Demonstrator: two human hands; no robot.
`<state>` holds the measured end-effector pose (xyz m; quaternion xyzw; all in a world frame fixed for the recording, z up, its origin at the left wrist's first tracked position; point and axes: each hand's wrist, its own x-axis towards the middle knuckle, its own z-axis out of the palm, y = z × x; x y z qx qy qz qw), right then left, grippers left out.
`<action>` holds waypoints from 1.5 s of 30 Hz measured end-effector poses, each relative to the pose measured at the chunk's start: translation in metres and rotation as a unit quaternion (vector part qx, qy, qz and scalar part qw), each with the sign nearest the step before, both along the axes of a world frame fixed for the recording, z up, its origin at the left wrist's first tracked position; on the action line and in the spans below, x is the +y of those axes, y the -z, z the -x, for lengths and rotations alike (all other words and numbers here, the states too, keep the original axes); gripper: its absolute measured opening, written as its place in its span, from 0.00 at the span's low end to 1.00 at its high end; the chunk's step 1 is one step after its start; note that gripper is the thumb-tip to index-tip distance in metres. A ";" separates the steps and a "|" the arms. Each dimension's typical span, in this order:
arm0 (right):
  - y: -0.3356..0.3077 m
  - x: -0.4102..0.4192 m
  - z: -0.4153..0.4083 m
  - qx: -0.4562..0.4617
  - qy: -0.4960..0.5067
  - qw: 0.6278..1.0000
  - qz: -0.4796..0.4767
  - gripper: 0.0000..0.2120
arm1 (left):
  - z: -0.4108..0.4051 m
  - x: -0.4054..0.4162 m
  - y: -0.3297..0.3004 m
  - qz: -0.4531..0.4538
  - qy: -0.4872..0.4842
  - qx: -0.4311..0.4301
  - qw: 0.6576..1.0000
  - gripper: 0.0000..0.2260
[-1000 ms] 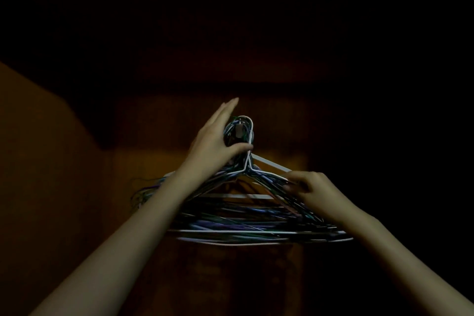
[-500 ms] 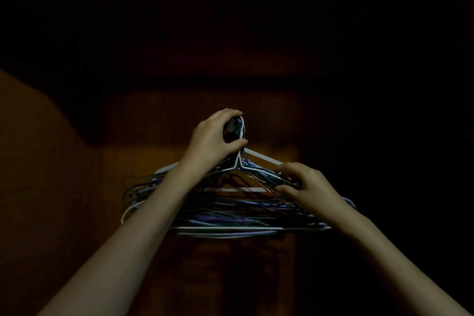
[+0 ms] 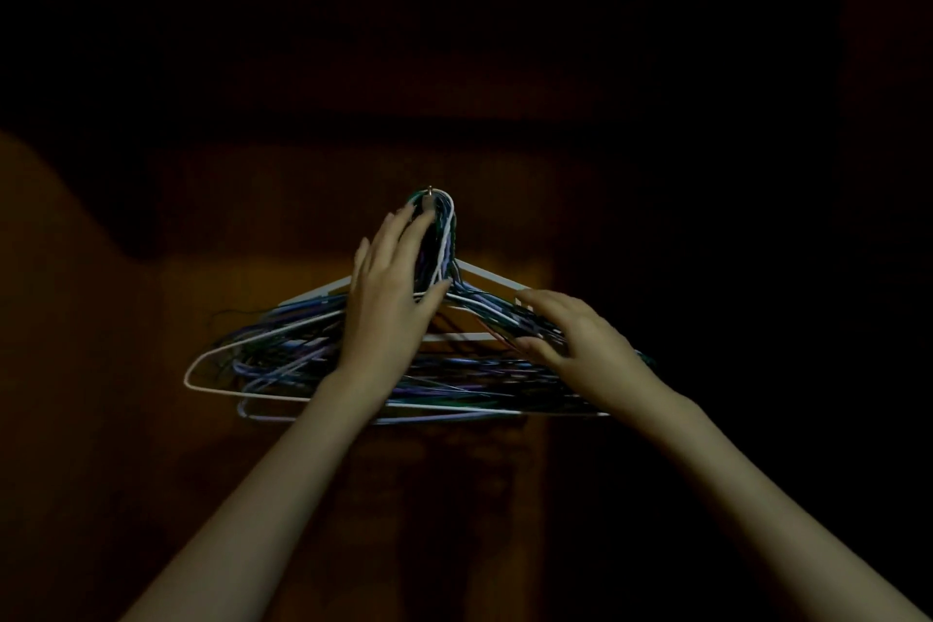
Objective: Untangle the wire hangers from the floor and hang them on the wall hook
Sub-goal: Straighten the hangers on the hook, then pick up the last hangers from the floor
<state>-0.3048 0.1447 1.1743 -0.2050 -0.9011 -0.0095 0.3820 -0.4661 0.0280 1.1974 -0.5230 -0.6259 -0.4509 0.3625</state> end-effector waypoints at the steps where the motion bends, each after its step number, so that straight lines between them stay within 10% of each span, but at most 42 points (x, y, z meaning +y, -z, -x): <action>1: 0.003 -0.003 -0.002 -0.006 0.015 1.000 -0.012 0.27 | -0.001 0.000 0.007 -0.004 -0.013 0.012 1.000 0.29; 13: 0.063 -0.034 -0.074 -0.052 0.166 0.978 -0.117 0.33 | -0.056 0.015 0.096 0.081 -0.026 0.076 0.993 0.25; 26: 0.126 -0.069 -0.259 -0.096 0.190 0.977 -0.007 0.32 | -0.236 0.003 0.158 0.158 0.106 0.066 0.980 0.26; 45: 0.333 -0.151 -0.633 -0.158 0.450 0.863 0.166 0.33 | -0.603 0.026 0.358 0.345 0.352 0.113 0.863 0.28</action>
